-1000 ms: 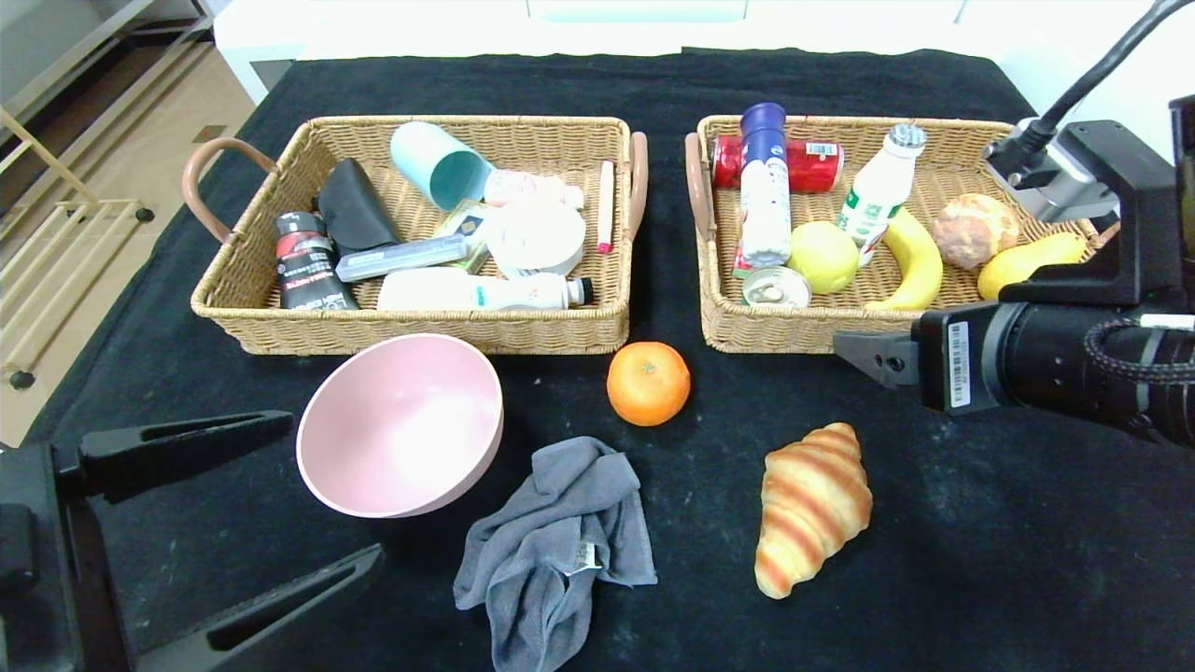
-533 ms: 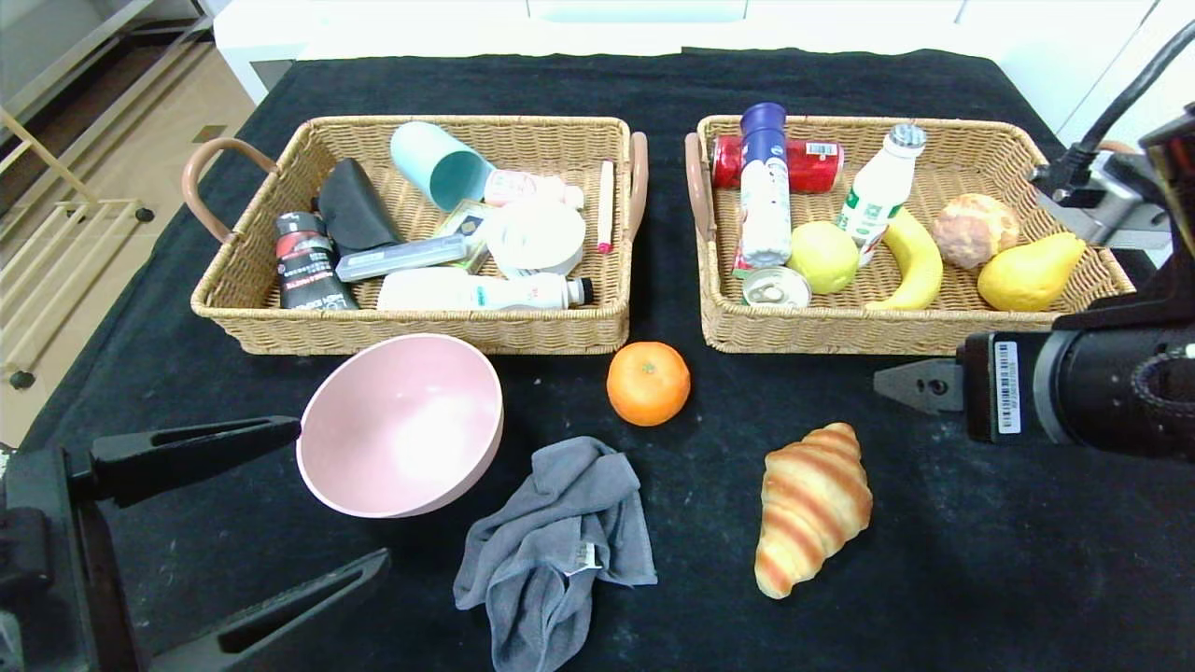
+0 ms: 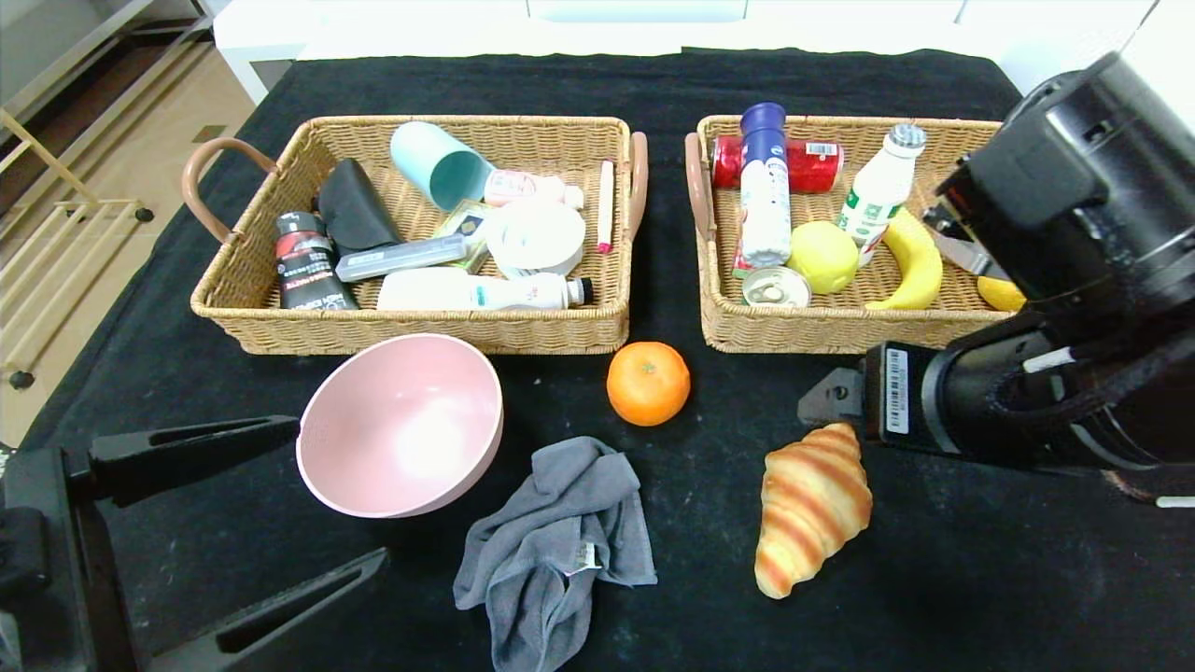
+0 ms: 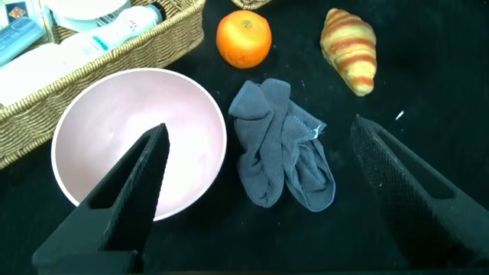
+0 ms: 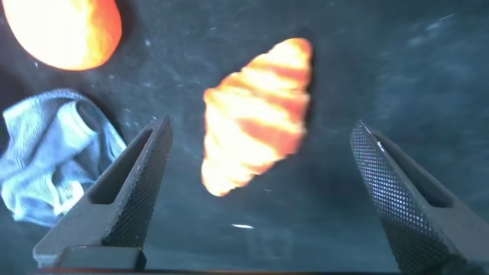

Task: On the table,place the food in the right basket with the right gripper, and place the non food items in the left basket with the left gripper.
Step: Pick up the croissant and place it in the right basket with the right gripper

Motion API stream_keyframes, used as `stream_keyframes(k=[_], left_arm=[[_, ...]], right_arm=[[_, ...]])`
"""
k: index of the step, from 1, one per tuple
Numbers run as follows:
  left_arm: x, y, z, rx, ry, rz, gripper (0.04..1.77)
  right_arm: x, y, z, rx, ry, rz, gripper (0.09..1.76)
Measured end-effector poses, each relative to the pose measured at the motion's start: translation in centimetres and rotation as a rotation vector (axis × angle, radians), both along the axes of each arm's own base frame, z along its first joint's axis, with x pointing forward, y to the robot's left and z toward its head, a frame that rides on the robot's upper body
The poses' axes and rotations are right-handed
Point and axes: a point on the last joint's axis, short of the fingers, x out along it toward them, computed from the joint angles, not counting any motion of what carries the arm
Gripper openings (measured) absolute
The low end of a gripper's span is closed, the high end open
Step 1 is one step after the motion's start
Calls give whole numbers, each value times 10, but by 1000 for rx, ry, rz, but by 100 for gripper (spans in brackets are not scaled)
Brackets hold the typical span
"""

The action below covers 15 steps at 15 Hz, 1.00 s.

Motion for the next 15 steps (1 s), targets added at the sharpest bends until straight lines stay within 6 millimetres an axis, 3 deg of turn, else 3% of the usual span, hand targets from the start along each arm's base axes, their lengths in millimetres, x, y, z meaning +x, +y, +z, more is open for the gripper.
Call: stream_keyframes(k=[5,15], left_arm=[[0,0,0,-1,-2,1,172],[-1,1,1,-3,-6,1,172]], right_arm=[[13,12,-19,-9,77,-60,171],[25,19,-35,23,167,-68,171]])
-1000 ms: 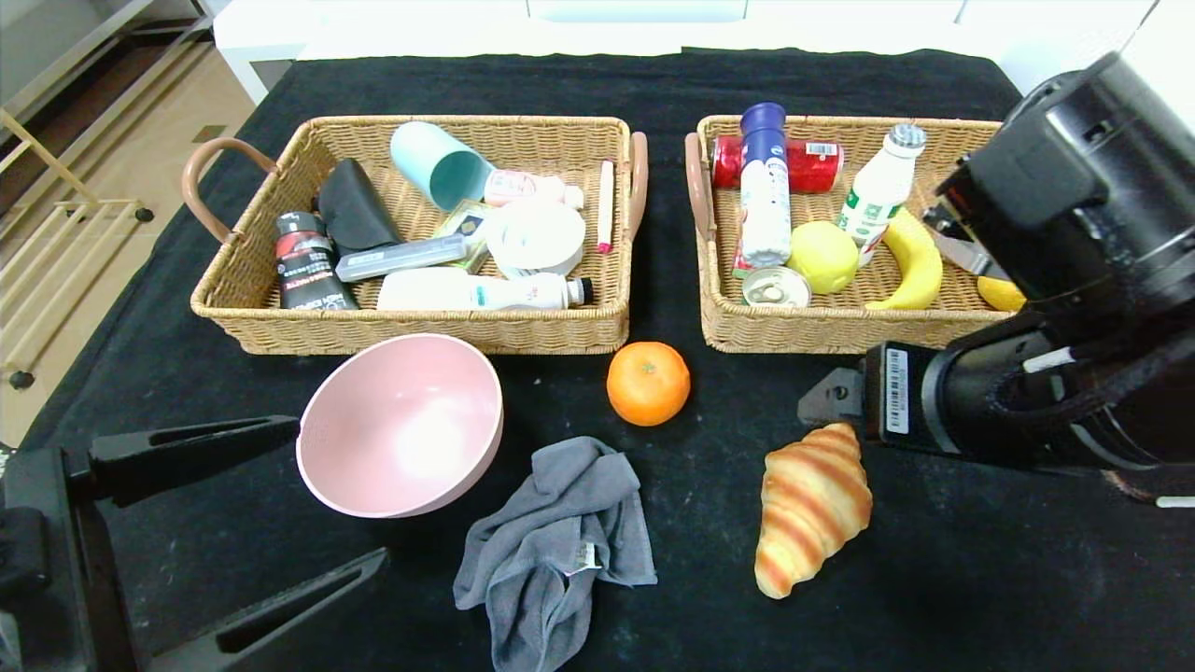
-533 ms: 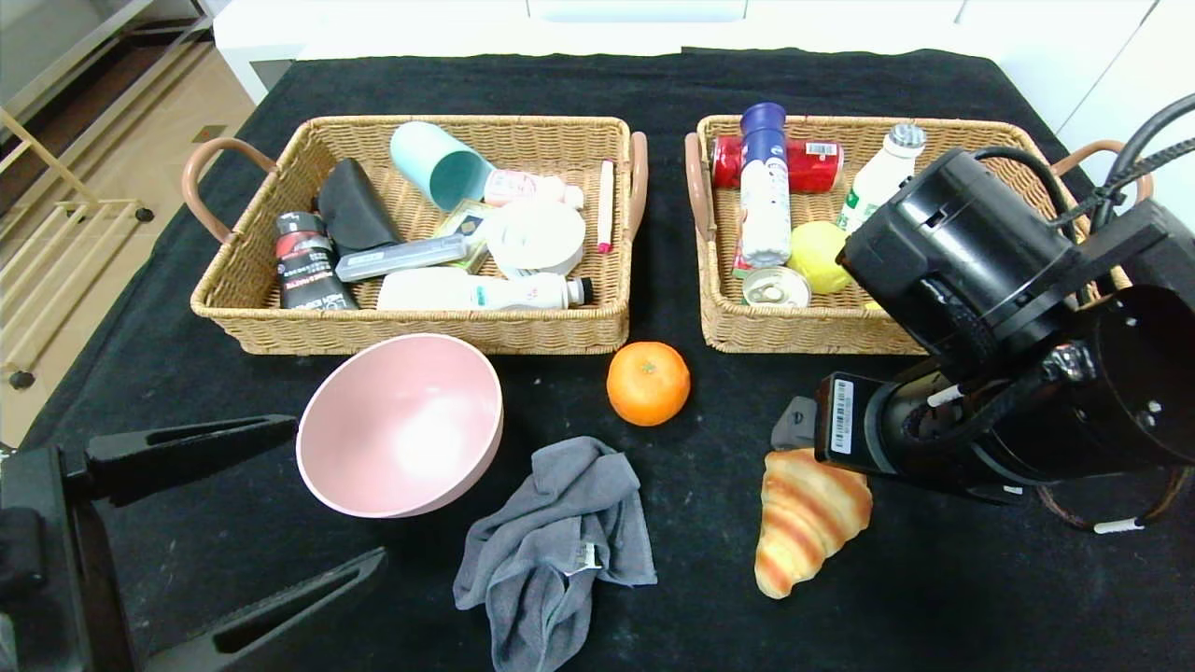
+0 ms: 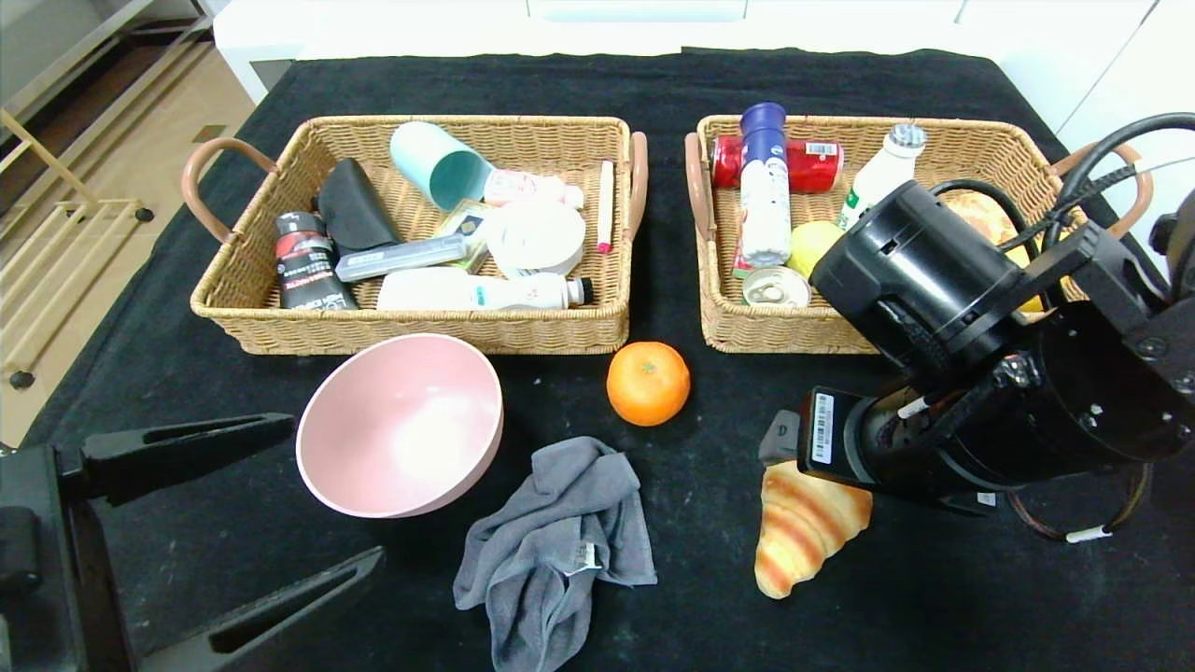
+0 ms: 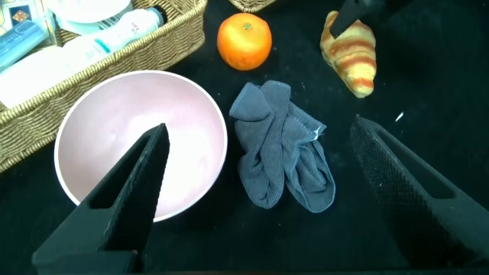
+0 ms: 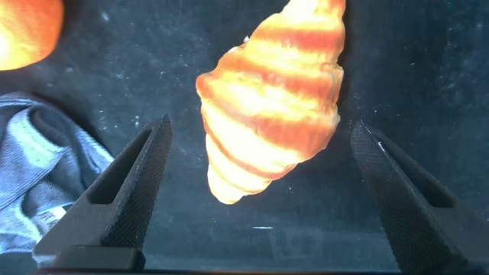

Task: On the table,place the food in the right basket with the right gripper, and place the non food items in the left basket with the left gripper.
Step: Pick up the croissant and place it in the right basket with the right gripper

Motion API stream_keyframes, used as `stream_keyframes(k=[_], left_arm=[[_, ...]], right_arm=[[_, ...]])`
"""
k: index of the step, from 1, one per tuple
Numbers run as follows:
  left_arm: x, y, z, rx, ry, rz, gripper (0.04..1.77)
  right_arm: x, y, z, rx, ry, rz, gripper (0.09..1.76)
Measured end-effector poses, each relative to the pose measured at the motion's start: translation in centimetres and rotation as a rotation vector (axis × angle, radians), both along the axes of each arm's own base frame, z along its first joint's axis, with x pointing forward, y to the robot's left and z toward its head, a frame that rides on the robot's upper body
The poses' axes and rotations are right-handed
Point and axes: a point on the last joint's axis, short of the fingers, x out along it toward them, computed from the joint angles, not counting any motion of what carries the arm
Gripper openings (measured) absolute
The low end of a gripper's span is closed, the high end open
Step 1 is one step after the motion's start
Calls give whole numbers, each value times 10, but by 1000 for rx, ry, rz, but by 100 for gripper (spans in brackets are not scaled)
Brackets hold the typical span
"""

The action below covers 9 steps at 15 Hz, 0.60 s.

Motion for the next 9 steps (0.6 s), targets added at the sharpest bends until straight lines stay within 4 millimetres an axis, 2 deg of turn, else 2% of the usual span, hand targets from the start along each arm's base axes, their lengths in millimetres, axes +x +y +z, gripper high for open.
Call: stream_keyframes(k=[9], left_arm=[[-1,1,1,-3,-7,0,172]], right_arm=[[8,5,-15,-29,37,-24,171]])
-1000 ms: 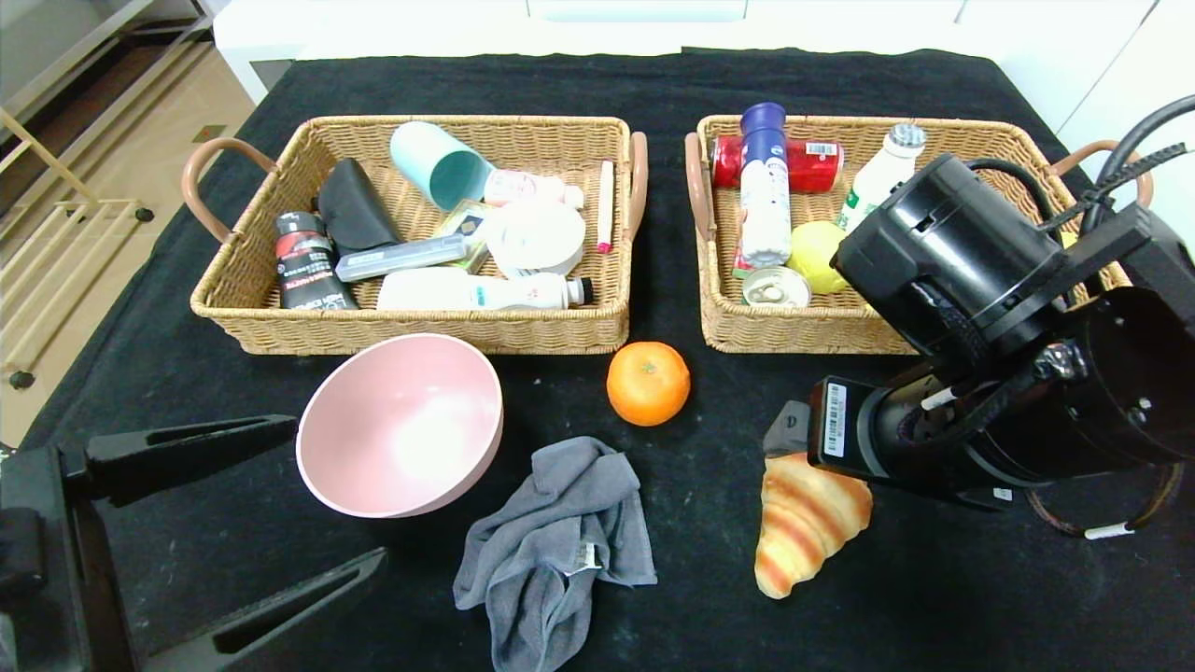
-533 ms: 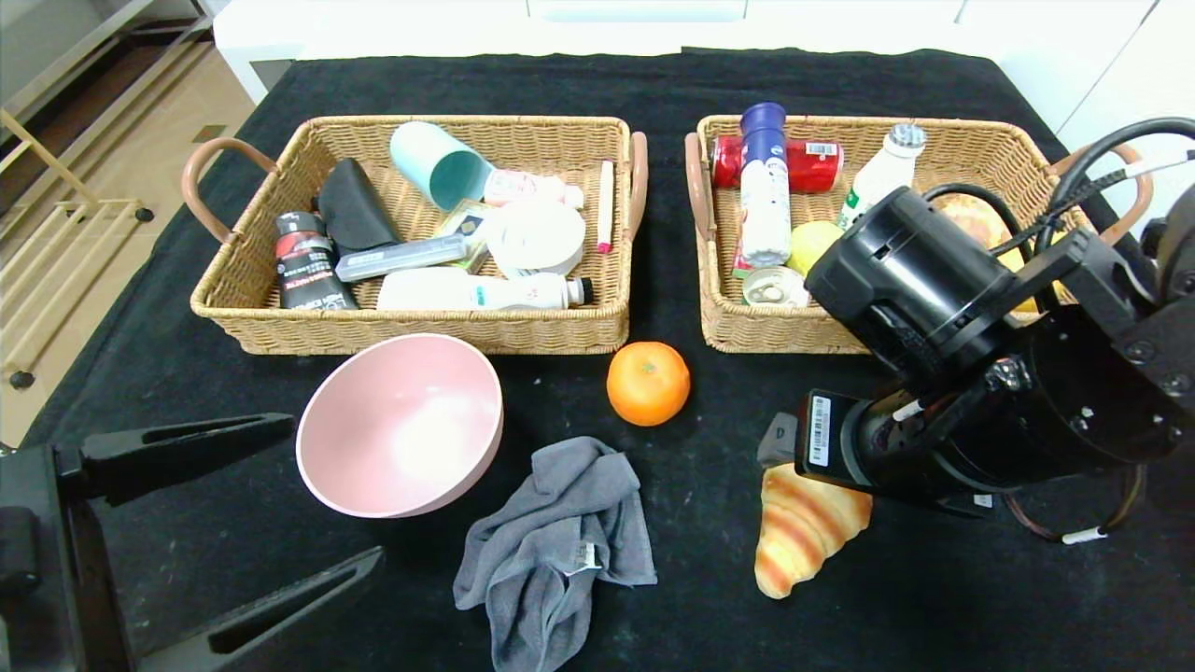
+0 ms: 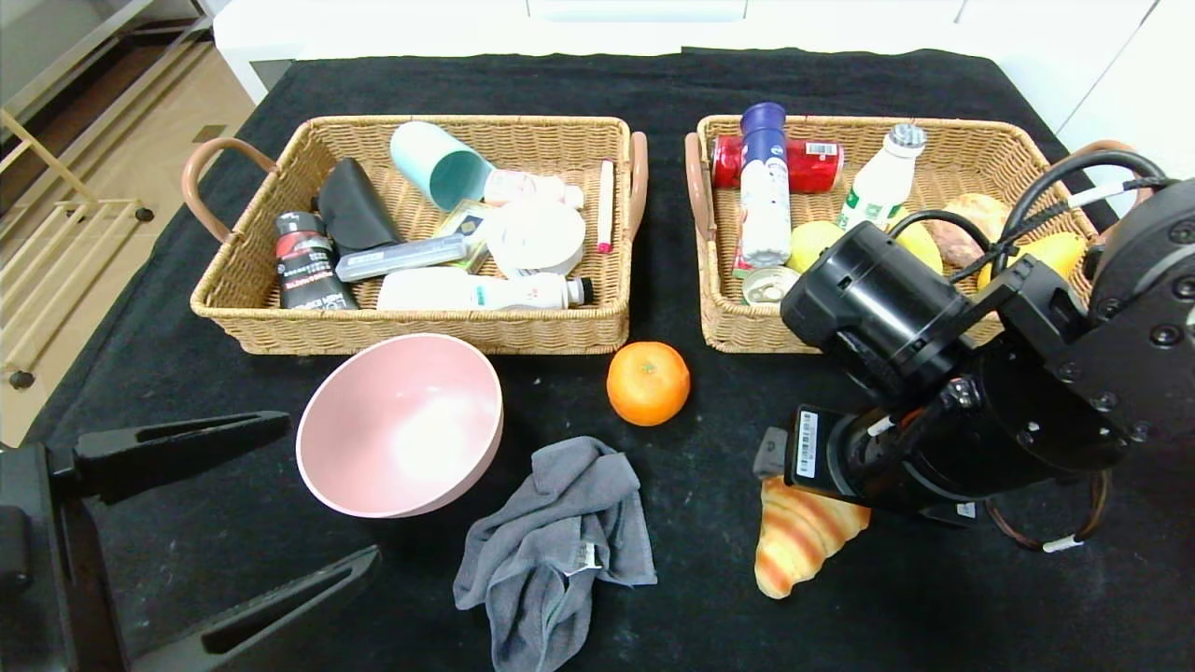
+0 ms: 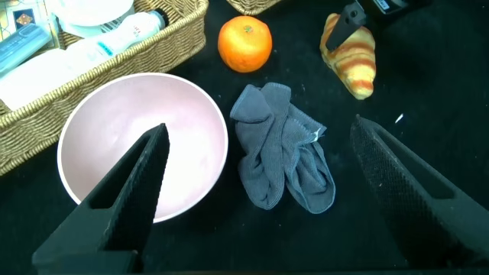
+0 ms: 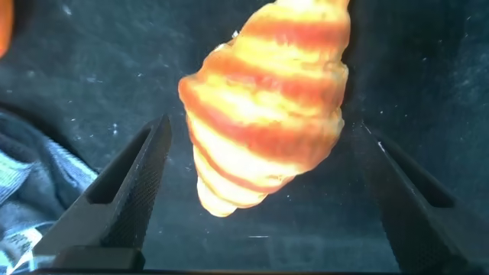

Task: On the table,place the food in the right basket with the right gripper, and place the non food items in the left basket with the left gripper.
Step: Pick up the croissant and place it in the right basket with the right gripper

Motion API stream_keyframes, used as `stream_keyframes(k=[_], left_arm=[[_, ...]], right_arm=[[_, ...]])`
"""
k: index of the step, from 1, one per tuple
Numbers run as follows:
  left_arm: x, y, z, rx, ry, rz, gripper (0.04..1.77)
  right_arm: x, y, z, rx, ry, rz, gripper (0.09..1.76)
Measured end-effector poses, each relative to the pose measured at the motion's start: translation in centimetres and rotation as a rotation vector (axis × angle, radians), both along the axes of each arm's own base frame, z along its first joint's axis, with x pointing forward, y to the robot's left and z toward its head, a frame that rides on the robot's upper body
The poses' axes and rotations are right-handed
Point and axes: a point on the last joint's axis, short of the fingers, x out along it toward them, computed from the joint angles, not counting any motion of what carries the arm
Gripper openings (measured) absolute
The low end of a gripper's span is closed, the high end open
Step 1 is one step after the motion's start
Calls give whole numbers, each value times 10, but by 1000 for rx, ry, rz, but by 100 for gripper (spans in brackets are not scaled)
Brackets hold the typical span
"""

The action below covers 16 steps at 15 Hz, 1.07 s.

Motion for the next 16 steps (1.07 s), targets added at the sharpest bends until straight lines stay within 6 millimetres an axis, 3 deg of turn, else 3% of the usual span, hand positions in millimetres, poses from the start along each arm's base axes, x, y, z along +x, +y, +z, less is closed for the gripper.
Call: stream_keyframes(k=[15,16], left_arm=[[-2,1,1,-1,-11,0,172],[-2,1,1,-1,-11,0,172]], right_arm=[[8,2,-16,-35,36,-13,171],[8,3,-16,-35,36,-13,153]])
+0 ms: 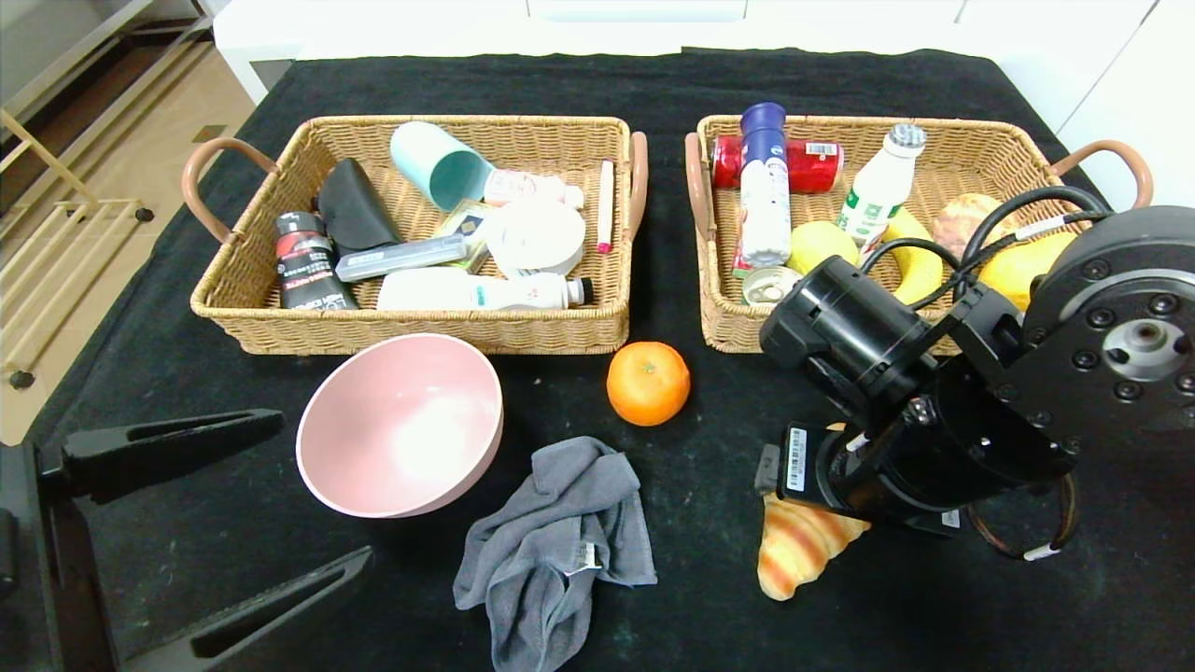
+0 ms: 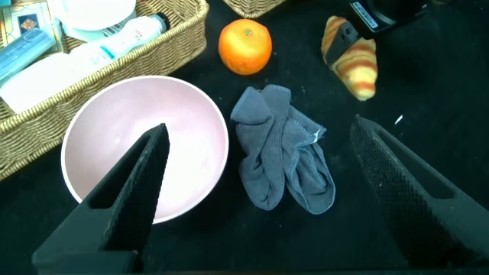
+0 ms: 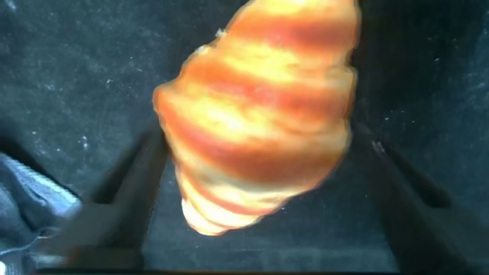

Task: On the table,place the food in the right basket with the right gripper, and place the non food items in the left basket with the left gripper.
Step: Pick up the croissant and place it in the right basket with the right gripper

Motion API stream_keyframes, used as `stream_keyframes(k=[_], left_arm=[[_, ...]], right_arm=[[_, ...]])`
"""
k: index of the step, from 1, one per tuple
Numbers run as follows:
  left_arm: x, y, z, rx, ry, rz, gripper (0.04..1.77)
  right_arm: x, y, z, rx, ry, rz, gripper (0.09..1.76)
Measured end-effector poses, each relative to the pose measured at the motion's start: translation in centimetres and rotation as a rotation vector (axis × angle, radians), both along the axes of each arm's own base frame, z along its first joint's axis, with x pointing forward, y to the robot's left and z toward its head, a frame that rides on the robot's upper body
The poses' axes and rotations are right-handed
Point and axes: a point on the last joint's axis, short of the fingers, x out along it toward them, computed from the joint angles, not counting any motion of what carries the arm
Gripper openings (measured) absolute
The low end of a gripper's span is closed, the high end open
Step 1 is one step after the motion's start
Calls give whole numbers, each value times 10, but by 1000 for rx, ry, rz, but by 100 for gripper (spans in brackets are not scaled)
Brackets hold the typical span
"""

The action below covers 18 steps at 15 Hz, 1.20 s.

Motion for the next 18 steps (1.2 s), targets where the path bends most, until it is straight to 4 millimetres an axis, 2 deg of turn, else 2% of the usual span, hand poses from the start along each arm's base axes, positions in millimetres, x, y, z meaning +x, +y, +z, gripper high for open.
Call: stream_keyframes(k=[3,7,18], left_arm=[[0,0,0,1,-3,0,172],[-1,1,0,2,-5,-1,172],[-1,1,0,3,-6,-1,172]], right_arm=[[0,0,-1,0,2,0,113],[1,0,-1,2,3,-1,86],[3,-2,-1,2,6,-9,83]])
